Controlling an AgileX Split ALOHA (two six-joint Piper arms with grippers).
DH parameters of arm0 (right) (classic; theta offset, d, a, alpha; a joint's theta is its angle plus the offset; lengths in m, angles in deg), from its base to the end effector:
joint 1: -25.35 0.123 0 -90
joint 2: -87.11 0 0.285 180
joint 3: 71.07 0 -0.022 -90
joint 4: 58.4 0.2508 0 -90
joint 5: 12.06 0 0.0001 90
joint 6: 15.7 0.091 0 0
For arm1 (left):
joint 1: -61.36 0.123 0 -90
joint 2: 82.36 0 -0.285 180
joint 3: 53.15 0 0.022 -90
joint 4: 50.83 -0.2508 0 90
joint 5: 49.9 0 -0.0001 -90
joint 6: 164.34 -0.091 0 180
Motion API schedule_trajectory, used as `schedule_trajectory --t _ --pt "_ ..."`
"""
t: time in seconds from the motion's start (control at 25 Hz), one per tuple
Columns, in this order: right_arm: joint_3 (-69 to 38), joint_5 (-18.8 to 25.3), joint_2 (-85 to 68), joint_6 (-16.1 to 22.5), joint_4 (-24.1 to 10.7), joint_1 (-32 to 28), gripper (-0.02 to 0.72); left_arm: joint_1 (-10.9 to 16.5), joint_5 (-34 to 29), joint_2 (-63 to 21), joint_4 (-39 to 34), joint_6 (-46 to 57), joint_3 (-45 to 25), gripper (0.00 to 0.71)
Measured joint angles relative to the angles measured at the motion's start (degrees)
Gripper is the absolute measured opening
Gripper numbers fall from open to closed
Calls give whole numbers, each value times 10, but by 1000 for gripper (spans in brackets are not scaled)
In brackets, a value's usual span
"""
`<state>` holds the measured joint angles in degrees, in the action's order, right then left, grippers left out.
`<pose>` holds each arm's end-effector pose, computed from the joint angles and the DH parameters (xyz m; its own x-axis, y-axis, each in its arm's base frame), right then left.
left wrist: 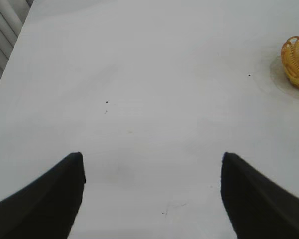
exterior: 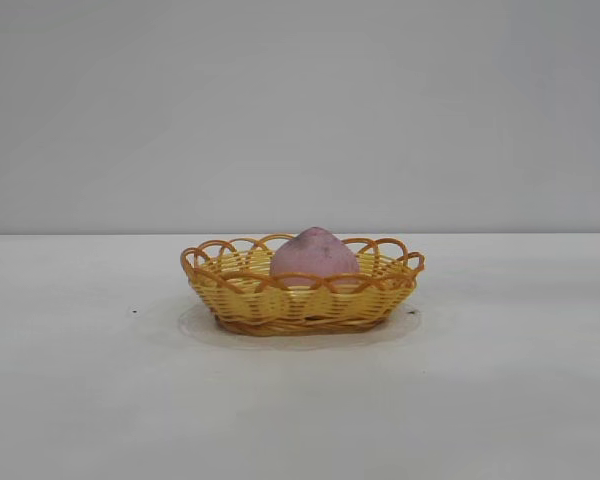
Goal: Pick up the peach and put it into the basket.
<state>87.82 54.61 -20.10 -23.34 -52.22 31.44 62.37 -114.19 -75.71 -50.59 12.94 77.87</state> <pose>0.1955 0.0299 0.3148 -0.9207 -0.1887 -0.3417 -0.2226 0.9729 0.0625 -0.0097 -0.0005 0.2703 -0.4988 0.0369 -0.8659 0.0084 0.9993 0.0377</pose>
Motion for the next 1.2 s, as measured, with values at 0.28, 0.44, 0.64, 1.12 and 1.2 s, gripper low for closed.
schedule_trajectory --t 0.28,0.44,0.64,1.12,1.2 --pt "-157 -61 -164 7 1 0 456 0 0 0 0 0 0 527" --pt "-234 -85 -261 7 1 0 456 0 0 0 0 0 0 527" --pt "-273 -101 -376 8 1 0 456 0 1 0 0 0 0 527" --pt "-275 -37 -553 33 -28 0 456 0 1 0 0 0 0 527" --pt "-281 -26 -573 37 -39 0 456 0 1 0 0 0 0 527"
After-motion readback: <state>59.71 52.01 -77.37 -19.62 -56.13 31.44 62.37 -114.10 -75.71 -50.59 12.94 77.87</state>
